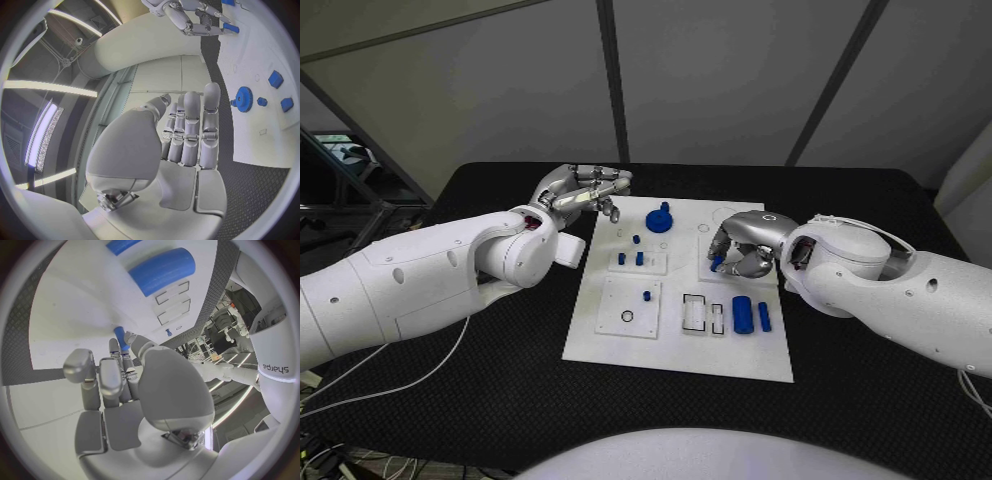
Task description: Assemble the parts on the task board
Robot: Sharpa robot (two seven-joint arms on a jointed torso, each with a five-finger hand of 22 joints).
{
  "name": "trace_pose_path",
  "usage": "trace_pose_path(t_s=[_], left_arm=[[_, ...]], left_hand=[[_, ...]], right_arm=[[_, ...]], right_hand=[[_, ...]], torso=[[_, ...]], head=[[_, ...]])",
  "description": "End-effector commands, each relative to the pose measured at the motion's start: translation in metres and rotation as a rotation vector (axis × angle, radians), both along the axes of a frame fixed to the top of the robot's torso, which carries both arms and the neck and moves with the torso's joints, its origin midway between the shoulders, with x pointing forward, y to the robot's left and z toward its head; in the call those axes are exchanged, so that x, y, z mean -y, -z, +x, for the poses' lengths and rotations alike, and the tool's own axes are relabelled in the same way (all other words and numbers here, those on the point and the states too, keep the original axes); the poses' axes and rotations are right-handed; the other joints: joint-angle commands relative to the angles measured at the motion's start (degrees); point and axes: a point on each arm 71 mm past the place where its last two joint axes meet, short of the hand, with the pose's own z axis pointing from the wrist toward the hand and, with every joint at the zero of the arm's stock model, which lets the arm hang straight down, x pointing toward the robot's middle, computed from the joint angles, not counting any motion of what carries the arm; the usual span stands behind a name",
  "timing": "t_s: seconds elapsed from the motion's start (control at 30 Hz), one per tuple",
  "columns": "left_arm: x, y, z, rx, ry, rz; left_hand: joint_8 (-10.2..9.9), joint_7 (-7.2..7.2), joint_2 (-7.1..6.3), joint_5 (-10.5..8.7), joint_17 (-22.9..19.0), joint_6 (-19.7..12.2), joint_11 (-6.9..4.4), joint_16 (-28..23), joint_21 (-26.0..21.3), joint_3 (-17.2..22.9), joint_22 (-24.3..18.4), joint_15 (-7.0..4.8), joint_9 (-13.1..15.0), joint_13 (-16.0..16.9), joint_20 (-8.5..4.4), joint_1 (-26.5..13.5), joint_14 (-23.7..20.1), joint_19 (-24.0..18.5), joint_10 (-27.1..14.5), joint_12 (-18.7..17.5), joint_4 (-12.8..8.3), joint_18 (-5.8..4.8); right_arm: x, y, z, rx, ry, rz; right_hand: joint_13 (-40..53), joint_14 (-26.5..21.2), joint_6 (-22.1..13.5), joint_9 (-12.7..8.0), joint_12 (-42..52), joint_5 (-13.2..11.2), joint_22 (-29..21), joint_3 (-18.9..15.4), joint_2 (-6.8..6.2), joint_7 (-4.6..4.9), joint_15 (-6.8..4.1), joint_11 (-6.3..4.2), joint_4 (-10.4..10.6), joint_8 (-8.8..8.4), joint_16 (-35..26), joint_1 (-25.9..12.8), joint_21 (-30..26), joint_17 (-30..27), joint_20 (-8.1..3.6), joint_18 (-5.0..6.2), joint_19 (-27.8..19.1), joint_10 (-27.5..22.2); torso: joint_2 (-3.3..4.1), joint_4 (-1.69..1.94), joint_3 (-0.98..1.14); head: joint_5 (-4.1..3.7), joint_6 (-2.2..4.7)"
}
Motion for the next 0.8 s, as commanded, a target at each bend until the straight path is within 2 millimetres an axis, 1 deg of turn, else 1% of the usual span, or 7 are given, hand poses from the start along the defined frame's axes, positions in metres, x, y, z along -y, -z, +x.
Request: trace_pose_path(t_s=[0.03,0.23,0.37,0.5,0.7,0.77,0.8], left_arm=[[0.001,-0.002,0.000,0.006,0.010,-0.009],[0.001,-0.002,0.000,0.006,0.010,-0.009],[0.001,-0.002,0.000,0.005,0.009,-0.009],[0.000,-0.002,0.000,0.005,0.009,-0.008],[0.000,-0.001,0.000,0.005,0.008,-0.008],[-0.001,-0.001,0.000,0.004,0.007,-0.007],[-0.001,-0.001,0.000,0.004,0.007,-0.007]], left_hand=[[0.3,-0.02,0.28,-0.04,-0.1,-0.3,-0.04,-0.2,-0.1,-0.2,-0.1,-0.17,-0.1,0.1,-0.07,-0.2,-0.4,-0.4,-0.5,0.1,0.0,1.13],[0.3,-0.02,0.28,-0.04,-0.1,-0.3,-0.04,-0.2,-0.1,-0.2,-0.1,-0.17,-0.1,0.1,-0.07,-0.2,-0.4,-0.4,-0.5,0.1,0.0,1.13],[0.3,-0.02,0.28,-0.04,-0.1,-0.3,-0.04,-0.2,-0.1,-0.2,-0.1,-0.17,-0.1,0.1,-0.07,-0.2,-0.4,-0.4,-0.5,0.1,0.0,1.13],[0.3,-0.02,0.28,-0.04,-0.1,-0.3,-0.04,-0.2,-0.1,-0.2,-0.1,-0.17,-0.1,0.1,-0.07,-0.2,-0.4,-0.4,-0.5,0.1,0.0,1.13],[0.3,-0.02,0.28,-0.04,-0.1,-0.3,-0.04,-0.2,-0.1,-0.2,-0.1,-0.17,-0.1,0.1,-0.07,-0.2,-0.4,-0.4,-0.5,0.1,0.0,1.13],[0.3,-0.02,0.28,-0.04,-0.1,-0.3,-0.04,-0.2,-0.1,-0.2,-0.1,-0.17,-0.1,0.1,-0.07,-0.2,-0.4,-0.4,-0.5,0.1,0.0,1.13],[0.3,-0.02,0.28,-0.04,-0.1,-0.3,-0.04,-0.2,-0.1,-0.2,-0.1,-0.17,-0.1,0.1,-0.07,-0.2,-0.4,-0.4,-0.5,0.1,0.0,1.13]], right_arm=[[0.000,0.001,0.000,-0.005,-0.004,-0.028],[-0.002,0.002,0.001,0.003,-0.003,-0.026],[-0.003,-0.001,0.001,0.043,0.002,0.011],[-0.003,-0.007,0.001,0.094,0.016,0.059],[0.000,-0.015,-0.005,0.137,0.021,0.103],[0.001,-0.018,-0.009,0.140,0.020,0.117],[0.002,-0.020,-0.011,0.140,0.020,0.125]], right_hand=[[0.0,0.9,0.6,0.1,0.1,-0.1,0.1,0.3,0.47,0.02,-0.43,-0.09,-0.1,0.35,0.2,0.0,0.3,0.1,-0.02,-0.07,0.4,0.6],[0.0,1.0,1.1,0.2,0.0,-0.2,0.7,0.6,0.64,0.03,-0.52,-0.15,0.0,0.43,0.4,0.1,0.7,0.5,-0.11,-0.18,0.7,1.2],[0.3,1.2,2.8,0.5,0.3,-0.3,2.0,1.2,1.44,-0.31,-0.90,-0.63,-0.1,1.11,1.0,0.7,1.6,1.2,-0.42,-0.42,1.5,3.2],[0.6,1.4,4.2,0.8,0.3,-1.6,3.2,2.2,2.49,-0.63,-1.28,-1.07,-0.5,1.68,1.5,1.5,2.5,1.8,-0.82,-0.65,2.1,4.7],[0.6,1.4,4.5,0.9,0.2,-1.6,3.6,2.5,2.57,-0.67,-1.35,-1.16,-0.7,1.79,1.6,1.8,2.8,2.0,-0.92,-0.74,2.3,5.1],[0.6,1.4,4.6,0.9,0.1,-1.6,3.7,2.4,2.49,-0.67,-1.36,-1.16,-0.7,1.79,1.6,1.8,2.8,1.9,-0.93,-0.75,2.3,5.2],[0.6,1.4,4.6,0.9,0.1,-1.6,3.7,2.4,2.49,-0.67,-1.36,-1.16,-0.7,1.79,1.6,1.8,2.8,1.9,-0.93,-0.75,2.3,5.2]], torso=[[-0.01,0.02,0.01],[0.04,-0.04,0.02],[0.02,-0.09,0.07],[-0.03,-0.08,0.05],[-0.13,-0.13,0.07],[-0.15,-0.12,0.01],[-0.19,-0.15,0.02]], head=[[0.01,-0.08],[0.05,-0.27],[0.00,-0.31],[-0.04,-0.33],[-0.15,-0.26],[-0.15,-0.16],[-0.14,-0.16]])
